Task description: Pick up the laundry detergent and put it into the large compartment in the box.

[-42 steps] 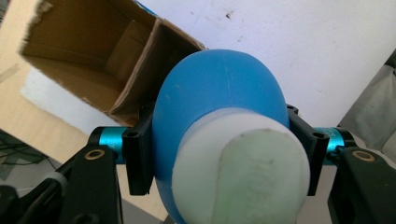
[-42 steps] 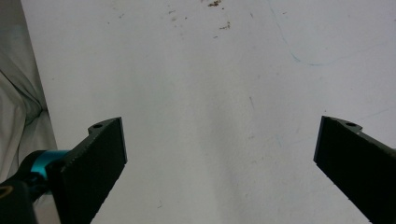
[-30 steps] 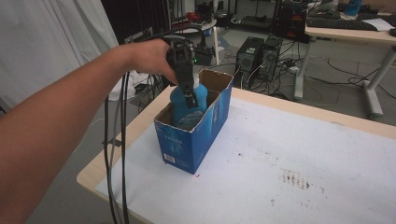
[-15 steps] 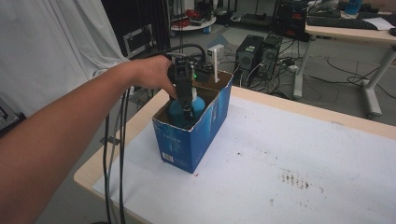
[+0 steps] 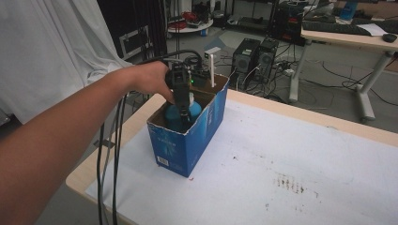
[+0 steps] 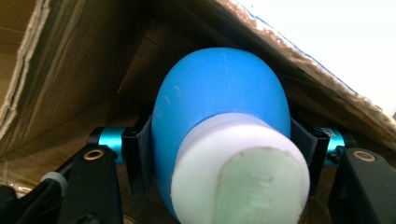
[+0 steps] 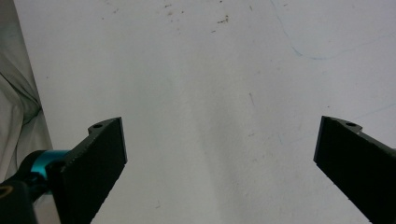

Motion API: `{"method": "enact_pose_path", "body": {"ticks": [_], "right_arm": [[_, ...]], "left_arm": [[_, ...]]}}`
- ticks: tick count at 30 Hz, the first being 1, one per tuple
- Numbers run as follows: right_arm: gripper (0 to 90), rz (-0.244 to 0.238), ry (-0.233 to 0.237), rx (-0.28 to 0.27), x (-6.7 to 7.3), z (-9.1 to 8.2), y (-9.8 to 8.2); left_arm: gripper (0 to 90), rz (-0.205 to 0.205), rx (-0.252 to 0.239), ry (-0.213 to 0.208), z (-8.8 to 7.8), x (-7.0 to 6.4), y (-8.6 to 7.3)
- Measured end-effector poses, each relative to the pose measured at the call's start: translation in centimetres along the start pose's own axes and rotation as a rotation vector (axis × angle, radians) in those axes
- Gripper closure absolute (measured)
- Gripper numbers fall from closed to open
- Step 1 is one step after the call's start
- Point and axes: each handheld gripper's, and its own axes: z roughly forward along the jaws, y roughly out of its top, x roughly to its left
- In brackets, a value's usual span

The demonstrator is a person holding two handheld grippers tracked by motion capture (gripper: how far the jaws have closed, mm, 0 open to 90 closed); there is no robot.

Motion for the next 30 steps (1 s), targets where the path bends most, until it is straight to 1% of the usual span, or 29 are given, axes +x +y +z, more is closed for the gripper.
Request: {"method": "enact_pose_path", "body": {"ticks": [5,7,8,11,13,15,16,23,24,26,30], "right_arm": [[1.5,0.002,0.000,-0.001,0.0,0.1,-0.1],[1.6,0.003,0.001,-0.001,0.0,0.1,-0.1],[1.5,0.003,0.001,0.000,0.0,0.2,-0.1],[1.5,0.006,0.001,0.000,0.1,0.2,-0.1],[1.5,0.006,0.002,-0.001,0.1,0.2,-0.1],[1.5,0.006,0.003,0.000,0.2,0.2,-0.1],[1.5,0.006,0.003,0.004,0.2,0.2,-0.2],[1.6,0.007,0.002,-0.005,0.2,0.0,-0.4],[1.6,0.006,0.002,-0.004,0.2,0.0,-0.5],[1.5,0.005,0.002,-0.006,0.3,0.0,-0.5],[1.5,0.006,0.001,-0.005,0.4,-0.1,-0.4]], "left_arm": [[37.1,-0.010,-0.009,0.005,0.0,0.3,-0.1],[35.8,-0.015,-0.008,0.005,0.0,0.3,-0.2],[33.1,-0.017,-0.007,0.008,0.0,0.4,-0.2],[32.4,-0.026,-0.009,0.007,0.0,0.5,-0.2],[31.4,-0.023,-0.009,0.007,0.0,0.5,-0.1],[29.7,-0.028,-0.020,0.010,-0.1,0.5,0.0],[29.7,-0.034,-0.035,0.005,-0.3,0.5,0.1],[29.5,-0.045,-0.051,-0.003,-1.0,0.5,0.2],[26.5,-0.045,-0.051,-0.002,-1.2,0.5,0.2],[25.5,-0.055,-0.056,0.001,-1.6,0.4,0.3],[25.5,-0.057,-0.061,0.011,-2.5,0.2,0.3]]}}
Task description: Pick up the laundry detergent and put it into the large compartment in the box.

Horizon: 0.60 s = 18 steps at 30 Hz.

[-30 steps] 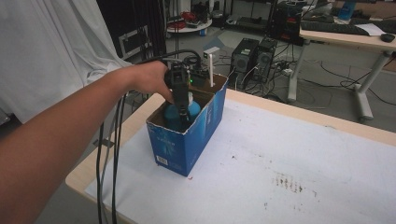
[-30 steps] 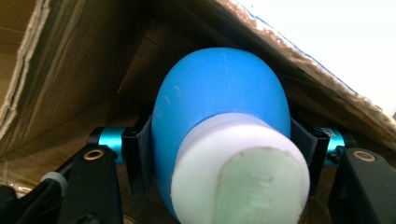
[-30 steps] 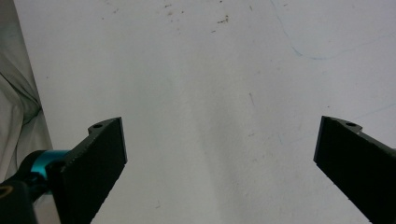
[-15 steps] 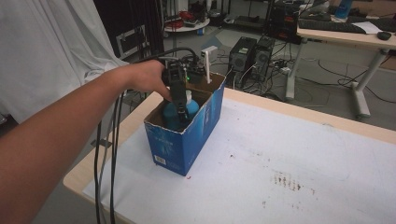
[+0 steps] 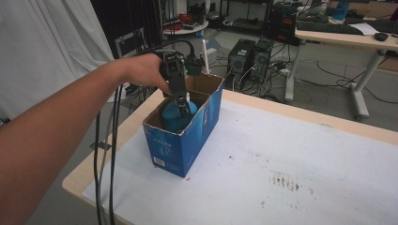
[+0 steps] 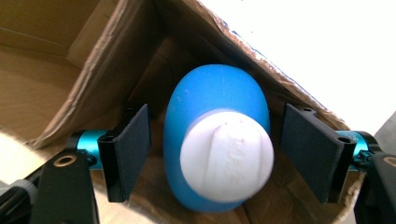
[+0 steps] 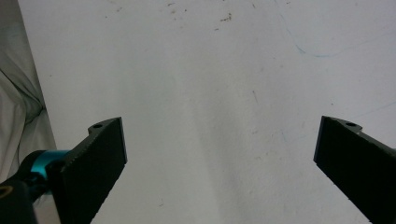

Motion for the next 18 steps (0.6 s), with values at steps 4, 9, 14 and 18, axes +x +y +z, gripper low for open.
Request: {"method": "enact_pose_path", "body": {"ticks": [4,9,14,18], "right_arm": [[1.5,-0.005,-0.001,-0.005,0.0,-0.1,0.0],[1.5,-0.001,-0.004,-0.006,0.2,-0.2,-0.1],[1.6,-0.002,-0.005,-0.008,0.3,-0.3,-0.1],[1.5,-0.004,-0.005,-0.010,0.4,-0.3,0.0]], "left_arm": [[25.5,-0.001,-0.012,0.015,-0.9,-0.2,0.1],[25.4,-0.001,-0.030,0.027,-2.0,-0.6,0.3],[25.4,0.010,-0.058,0.050,-3.8,-1.3,0.6],[25.4,0.014,-0.073,0.049,-4.8,-1.8,0.7]]}}
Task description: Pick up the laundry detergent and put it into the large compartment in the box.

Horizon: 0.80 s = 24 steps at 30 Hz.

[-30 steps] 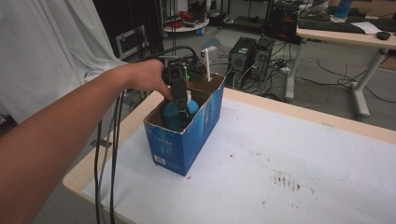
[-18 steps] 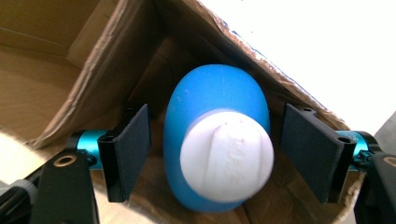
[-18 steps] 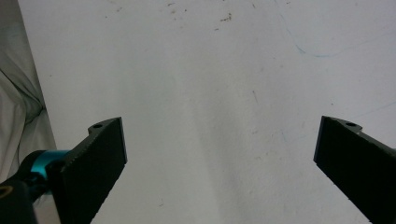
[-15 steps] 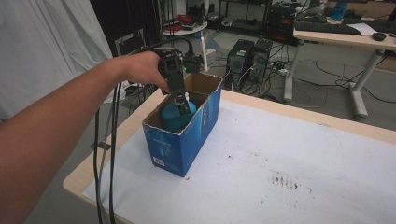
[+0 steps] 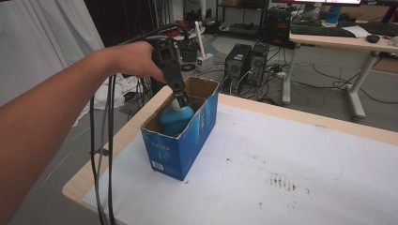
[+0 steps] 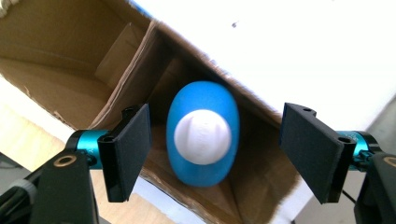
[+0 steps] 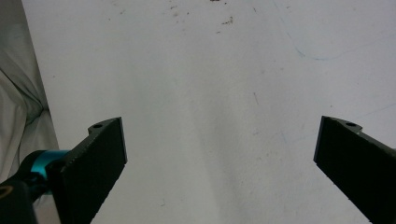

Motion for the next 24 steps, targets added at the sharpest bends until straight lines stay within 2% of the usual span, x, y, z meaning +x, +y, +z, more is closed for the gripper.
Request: {"method": "enact_pose_path", "body": {"ticks": [1,3,8,10,11,13,17,23,24], "right_arm": [[1.6,-0.004,0.000,-0.002,0.0,0.0,0.0],[1.6,0.000,-0.002,-0.004,0.1,-0.1,-0.1],[1.5,0.000,-0.007,-0.012,0.2,-0.3,-0.2],[1.5,-0.003,-0.005,-0.014,0.2,-0.4,-0.2],[1.6,-0.004,-0.006,-0.017,0.2,-0.4,-0.2],[1.5,-0.006,-0.008,-0.019,0.3,-0.4,-0.1],[1.5,-0.007,-0.010,-0.025,0.4,-0.5,-0.2],[1.5,-0.009,-0.013,-0.035,0.6,-0.7,-0.2],[1.5,-0.015,-0.015,-0.037,0.6,-0.7,-0.2]], "left_arm": [[25.4,-0.017,-0.012,0.024,-0.9,-0.5,0.3],[25.4,-0.032,-0.017,0.020,-1.6,-0.7,0.6],[25.4,0.004,-0.037,0.029,-2.9,-1.5,1.1],[25.4,0.006,-0.044,0.060,-3.1,-1.9,1.5],[25.4,0.009,-0.046,0.058,-3.2,-2.0,1.7],[25.4,0.048,-0.049,0.026,-3.4,-2.5,2.3],[25.4,0.095,-0.085,-0.032,-3.5,-3.7,3.7],[25.4,0.138,-0.076,-0.061,-2.9,-5.2,6.1],[20.6,0.139,-0.072,-0.052,-2.7,-5.5,6.5]]}}
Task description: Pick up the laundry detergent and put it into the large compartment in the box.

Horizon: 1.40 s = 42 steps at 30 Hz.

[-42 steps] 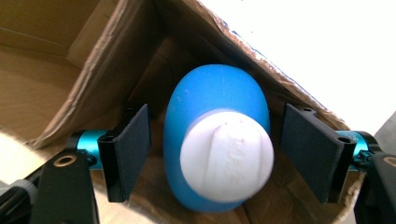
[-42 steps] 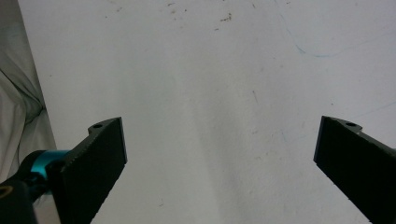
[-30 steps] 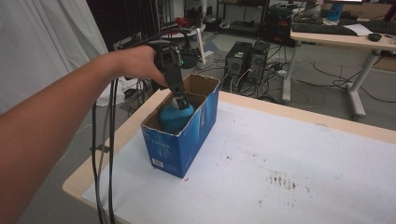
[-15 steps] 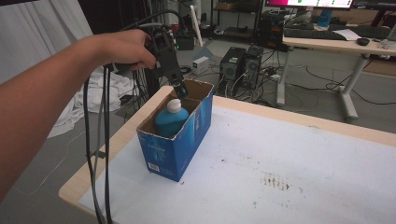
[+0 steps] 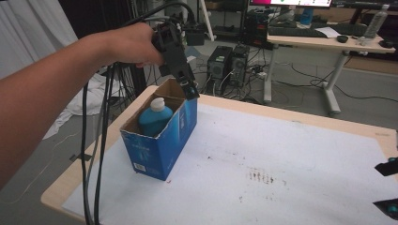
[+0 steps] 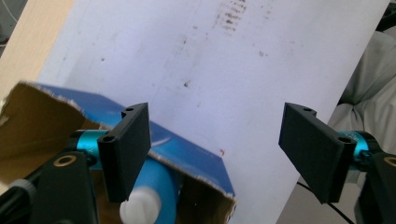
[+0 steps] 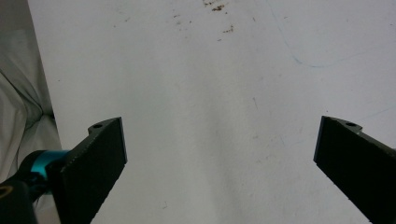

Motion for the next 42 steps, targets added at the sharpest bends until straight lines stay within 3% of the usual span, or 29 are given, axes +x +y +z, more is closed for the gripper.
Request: {"method": "enact_pose_path", "body": {"ticks": [1,12,17,31,42], "right_arm": [[1.5,0.003,-0.001,0.001,0.0,0.0,0.0],[1.5,0.002,-0.004,-0.022,0.5,-0.4,-0.4],[1.5,-0.002,-0.003,-0.024,0.5,-0.4,-0.4],[1.5,-0.005,-0.004,-0.022,0.7,-0.4,-0.2],[1.5,-0.011,-0.002,-0.017,1.0,-0.1,0.2]], "left_arm": [[12.8,0.004,0.008,0.012,0.2,-0.2,0.4],[11.3,0.086,-0.003,-0.039,2.7,-2.2,4.3],[1.6,0.092,0.008,-0.058,3.7,-2.9,5.4],[1.7,0.195,0.002,-0.082,6.5,-5.7,8.1],[1.7,0.213,0.029,-0.103,9.4,-7.7,9.7]]}}
